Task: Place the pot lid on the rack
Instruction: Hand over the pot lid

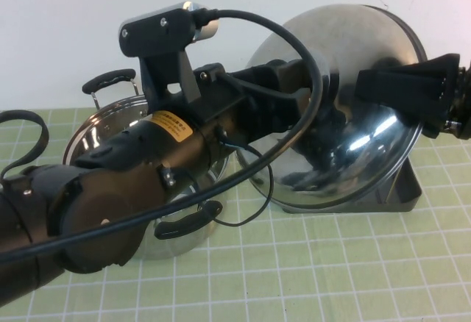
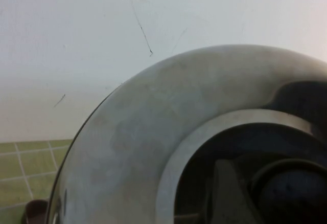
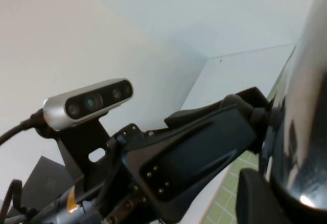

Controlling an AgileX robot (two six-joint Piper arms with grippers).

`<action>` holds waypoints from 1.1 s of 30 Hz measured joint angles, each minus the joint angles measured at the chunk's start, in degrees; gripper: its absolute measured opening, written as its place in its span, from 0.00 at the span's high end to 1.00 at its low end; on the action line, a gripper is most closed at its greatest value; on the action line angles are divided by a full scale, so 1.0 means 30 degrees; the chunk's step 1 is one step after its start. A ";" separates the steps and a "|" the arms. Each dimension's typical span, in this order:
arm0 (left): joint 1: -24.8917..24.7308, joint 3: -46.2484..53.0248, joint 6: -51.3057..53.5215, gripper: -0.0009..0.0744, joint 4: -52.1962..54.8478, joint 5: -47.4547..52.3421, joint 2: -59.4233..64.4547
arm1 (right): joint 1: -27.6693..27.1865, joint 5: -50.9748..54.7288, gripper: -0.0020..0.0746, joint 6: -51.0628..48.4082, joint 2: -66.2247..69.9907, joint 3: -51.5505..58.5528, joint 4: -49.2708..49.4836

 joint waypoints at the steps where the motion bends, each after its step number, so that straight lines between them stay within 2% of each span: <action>1: 0.0000 0.0000 -0.0001 0.56 0.0000 0.0000 0.0000 | 0.0000 0.0000 0.72 -0.0086 0.0000 0.0000 0.0041; 10: 0.0000 -0.0043 -0.0001 0.56 -0.0037 0.0000 0.0032 | 0.0000 0.0044 0.72 -0.0361 0.0000 0.0000 0.0041; 12: 0.0000 -0.0043 -0.0001 0.53 -0.0037 0.0093 0.0032 | 0.0000 0.0044 0.74 -0.0468 0.0000 0.0000 0.0041; 15: 0.0000 -0.0043 0.0037 0.44 0.0005 0.0337 0.0108 | 0.0041 0.0156 0.85 -0.0605 0.0000 0.0000 -0.0093; 19: -0.0133 -0.0117 0.0066 0.36 0.0116 0.0170 0.0069 | 0.0041 -0.0694 0.84 -0.0726 0.0079 0.0000 -0.0450; 26: -0.0133 -0.0117 0.1524 0.33 0.0116 0.0170 -0.0293 | 0.0041 -0.1363 0.84 -0.2362 0.0079 -0.0586 -0.0527; 30: -0.0133 -0.0117 0.5045 0.37 0.0116 0.0601 -0.1370 | 0.0041 -0.1748 0.84 -0.3251 0.0079 -0.2065 -0.0624; 32: -0.0133 -0.0117 0.7393 0.45 -0.0109 0.1153 -0.2173 | 0.0041 -0.1840 0.84 -0.3238 0.0079 -0.3212 -0.1375; 33: -0.0133 -0.0117 0.8698 0.53 -0.0288 0.1540 -0.2504 | 0.0041 -0.1975 0.84 -0.3002 0.0079 -0.3973 -0.2240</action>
